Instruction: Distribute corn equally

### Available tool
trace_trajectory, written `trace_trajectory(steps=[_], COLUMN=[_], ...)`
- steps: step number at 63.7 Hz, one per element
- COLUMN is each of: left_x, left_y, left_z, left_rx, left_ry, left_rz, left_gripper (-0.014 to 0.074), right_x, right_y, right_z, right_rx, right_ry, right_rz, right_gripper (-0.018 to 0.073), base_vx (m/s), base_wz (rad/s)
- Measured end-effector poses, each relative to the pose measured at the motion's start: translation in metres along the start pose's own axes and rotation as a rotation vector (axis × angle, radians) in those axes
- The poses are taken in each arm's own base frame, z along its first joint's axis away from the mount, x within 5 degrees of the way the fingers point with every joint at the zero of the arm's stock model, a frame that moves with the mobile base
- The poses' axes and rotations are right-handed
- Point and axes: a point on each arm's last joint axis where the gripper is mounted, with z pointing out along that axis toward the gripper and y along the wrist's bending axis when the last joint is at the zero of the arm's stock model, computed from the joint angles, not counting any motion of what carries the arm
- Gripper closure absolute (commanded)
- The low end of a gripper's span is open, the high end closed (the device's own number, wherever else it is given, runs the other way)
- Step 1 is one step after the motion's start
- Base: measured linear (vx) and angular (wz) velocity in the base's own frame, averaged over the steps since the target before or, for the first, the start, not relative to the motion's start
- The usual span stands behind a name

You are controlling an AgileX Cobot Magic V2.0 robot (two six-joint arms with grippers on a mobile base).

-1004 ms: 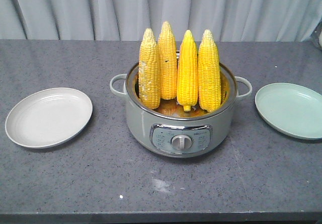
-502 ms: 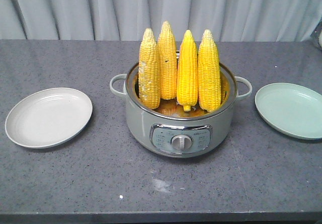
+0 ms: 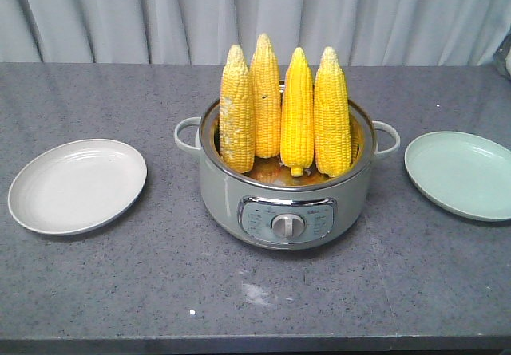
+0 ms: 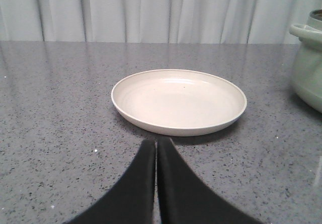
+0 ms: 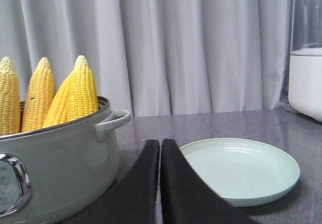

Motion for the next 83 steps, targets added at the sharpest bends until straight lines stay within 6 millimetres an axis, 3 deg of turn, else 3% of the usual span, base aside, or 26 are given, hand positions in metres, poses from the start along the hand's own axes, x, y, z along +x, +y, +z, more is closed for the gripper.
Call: trace_trajectory(steps=[83], left_x=[0.0000], left_y=[0.0000], left_z=[0.0000], left_rx=[0.000], left_ry=[0.000], left_rz=[0.000], left_gripper=[0.0603], right_x=[0.0000], right_y=[0.0000], right_z=[0.0000], right_rx=[0.000], right_ry=[0.000], right_rz=[0.000], right_gripper=[0.0562], base_vx=[0.00], base_wz=[0.00])
